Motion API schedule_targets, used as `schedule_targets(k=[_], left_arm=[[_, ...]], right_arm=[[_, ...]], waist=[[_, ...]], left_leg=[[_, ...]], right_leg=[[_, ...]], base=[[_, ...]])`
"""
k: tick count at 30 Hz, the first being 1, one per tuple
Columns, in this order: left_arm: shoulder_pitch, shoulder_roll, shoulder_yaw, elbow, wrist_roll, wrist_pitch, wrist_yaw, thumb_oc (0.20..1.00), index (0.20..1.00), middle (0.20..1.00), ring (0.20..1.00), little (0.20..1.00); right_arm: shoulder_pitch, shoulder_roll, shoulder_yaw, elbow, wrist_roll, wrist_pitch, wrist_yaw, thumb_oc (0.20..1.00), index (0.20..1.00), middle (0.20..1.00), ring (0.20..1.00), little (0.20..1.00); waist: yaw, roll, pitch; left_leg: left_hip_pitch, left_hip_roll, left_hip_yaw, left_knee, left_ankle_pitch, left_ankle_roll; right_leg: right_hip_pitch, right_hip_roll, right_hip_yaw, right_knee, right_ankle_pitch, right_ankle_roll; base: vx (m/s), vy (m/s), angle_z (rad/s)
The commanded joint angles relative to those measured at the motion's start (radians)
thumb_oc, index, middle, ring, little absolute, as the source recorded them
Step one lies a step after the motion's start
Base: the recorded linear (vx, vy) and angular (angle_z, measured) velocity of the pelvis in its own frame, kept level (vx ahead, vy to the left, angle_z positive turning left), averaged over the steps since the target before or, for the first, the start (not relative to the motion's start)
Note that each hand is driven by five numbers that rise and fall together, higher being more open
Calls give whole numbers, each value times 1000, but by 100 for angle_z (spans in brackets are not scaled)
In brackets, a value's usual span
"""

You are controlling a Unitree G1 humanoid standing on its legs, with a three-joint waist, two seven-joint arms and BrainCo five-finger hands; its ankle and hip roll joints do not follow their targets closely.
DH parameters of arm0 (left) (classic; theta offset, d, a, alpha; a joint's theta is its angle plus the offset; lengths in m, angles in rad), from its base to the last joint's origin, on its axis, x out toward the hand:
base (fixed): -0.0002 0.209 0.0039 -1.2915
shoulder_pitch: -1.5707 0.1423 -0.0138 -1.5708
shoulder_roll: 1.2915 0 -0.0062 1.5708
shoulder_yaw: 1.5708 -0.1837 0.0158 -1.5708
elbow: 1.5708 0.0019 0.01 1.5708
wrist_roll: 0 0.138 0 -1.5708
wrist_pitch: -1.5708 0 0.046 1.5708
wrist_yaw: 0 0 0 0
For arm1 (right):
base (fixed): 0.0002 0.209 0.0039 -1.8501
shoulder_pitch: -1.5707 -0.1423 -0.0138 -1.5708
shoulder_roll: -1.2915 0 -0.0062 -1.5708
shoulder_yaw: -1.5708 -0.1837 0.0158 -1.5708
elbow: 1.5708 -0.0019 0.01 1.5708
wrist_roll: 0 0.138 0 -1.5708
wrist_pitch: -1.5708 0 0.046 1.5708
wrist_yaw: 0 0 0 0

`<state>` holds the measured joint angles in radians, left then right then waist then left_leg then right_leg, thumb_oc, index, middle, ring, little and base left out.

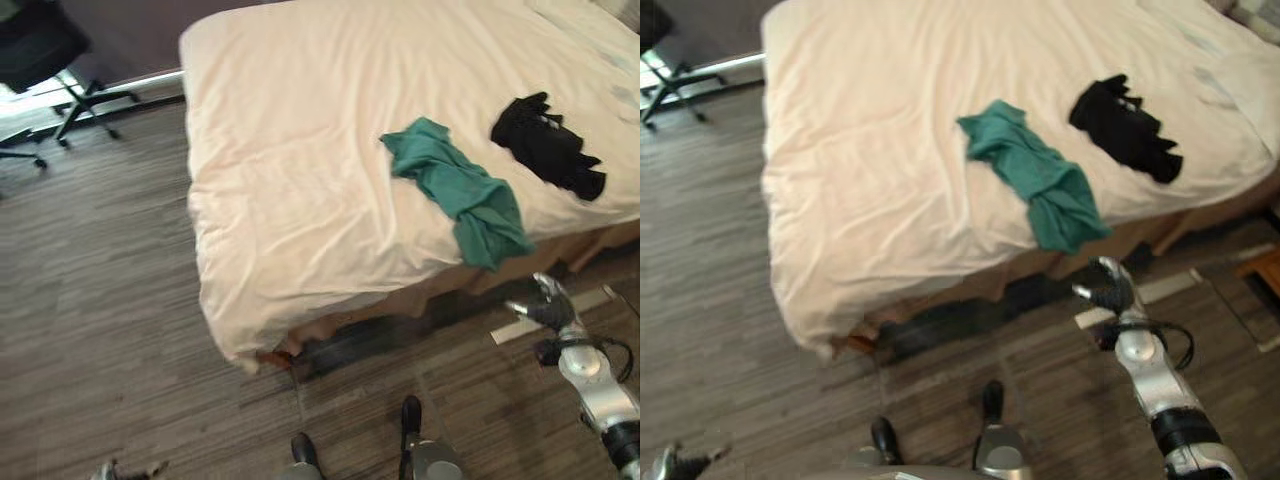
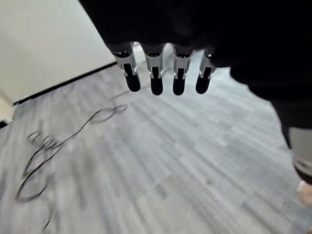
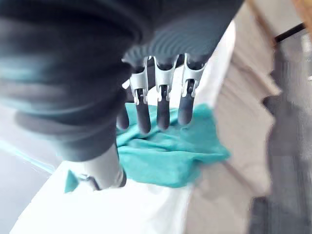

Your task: Tidy up the quilt and then pick up the clothes from the bed and put them into the laundry hamper.

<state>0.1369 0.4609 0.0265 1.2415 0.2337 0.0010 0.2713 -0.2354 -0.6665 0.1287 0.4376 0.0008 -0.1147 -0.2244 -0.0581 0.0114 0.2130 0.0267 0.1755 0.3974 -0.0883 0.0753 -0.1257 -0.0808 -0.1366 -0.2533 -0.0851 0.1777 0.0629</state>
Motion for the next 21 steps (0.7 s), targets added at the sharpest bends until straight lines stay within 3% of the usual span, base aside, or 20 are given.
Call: schedule_targets(k=[1, 2, 3, 5, 6, 12, 14, 19, 21], left_arm=[[-116, 29, -33, 8, -56, -23, 10, 1000, 1000, 1000, 1000, 1000], [-131, 13, -62, 12, -61, -26, 18, 1000, 1000, 1000, 1000, 1000], [-132, 12, -60, 12, -61, -26, 18, 1000, 1000, 1000, 1000, 1000], [-160, 13, -97, 8, -59, -29, 35, 1000, 1000, 1000, 1000, 1000], [-198, 28, -155, -14, -40, -43, 54, 1000, 1000, 1000, 1000, 1000], [-267, 44, -280, -116, -27, -70, 98, 1000, 1000, 1000, 1000, 1000], [-291, 40, -368, -163, 22, -72, 110, 1000, 1000, 1000, 1000, 1000], [-312, 13, -401, -165, 18, -72, 137, 1000, 1000, 1000, 1000, 1000], [-322, -25, -410, -120, 36, -48, 153, 1000, 1000, 1000, 1000, 1000]], right_arm=[[-203, -4, 54, -40, -10, -36, -35, 200, 200, 200, 200, 200], [-366, -20, 122, -30, -4, -26, -49, 200, 200, 200, 200, 200], [-370, -20, 125, -28, -3, -27, -50, 200, 200, 200, 200, 200], [-555, -45, 200, 22, 12, -19, -62, 200, 200, 200, 200, 200], [-742, -57, 274, 78, 30, -14, -79, 200, 200, 200, 200, 200], [-1012, -58, 421, 180, 36, -3, -114, 200, 200, 200, 200, 200], [-1096, 13, 473, 233, 51, -8, -125, 200, 200, 200, 200, 200], [-1068, 142, 478, 278, 96, -9, -128, 200, 200, 200, 200, 200], [-961, 307, 501, 272, 112, -8, -87, 200, 200, 200, 200, 200]], waist=[[36, -35, 85], [68, -42, 107], [65, -41, 108], [95, -47, 137], [123, -52, 169], [169, -55, 220], [199, -44, 258], [223, -24, 288], [229, -17, 294]], left_leg=[[43, 32, -10, 64, -90, -25], [12, 35, -25, 69, -81, -26], [11, 36, -26, 69, -81, -26], [-26, 42, -41, 74, -67, -31], [-62, 51, -53, 76, -49, -37], [-184, 77, -89, 80, -8, -55], [-261, 87, -101, 94, 3, -64], [-378, 87, -123, 146, 1, -62], [-401, 84, -130, 160, -2, -61]], right_leg=[[-7, -114, 4, 105, -150, 126], [-29, -114, -1, 112, -148, 124], [-29, -115, -2, 113, -148, 124], [-55, -114, -9, 116, -145, 121], [-81, -114, -18, 120, -142, 119], [-171, -118, -46, 148, -146, 119], [-244, -127, -63, 183, -154, 121], [-365, -142, -61, 262, -165, 120], [-393, -140, -59, 279, -171, 114]], base=[[-80, -11, 24], [-80, -14, 12], [-111, -19, 14], [-100, -22, 22], [-81, -19, 22], [-37, -43, 27], [-68, -46, 23], [-47, -39, 12], [14, -38, 16]])
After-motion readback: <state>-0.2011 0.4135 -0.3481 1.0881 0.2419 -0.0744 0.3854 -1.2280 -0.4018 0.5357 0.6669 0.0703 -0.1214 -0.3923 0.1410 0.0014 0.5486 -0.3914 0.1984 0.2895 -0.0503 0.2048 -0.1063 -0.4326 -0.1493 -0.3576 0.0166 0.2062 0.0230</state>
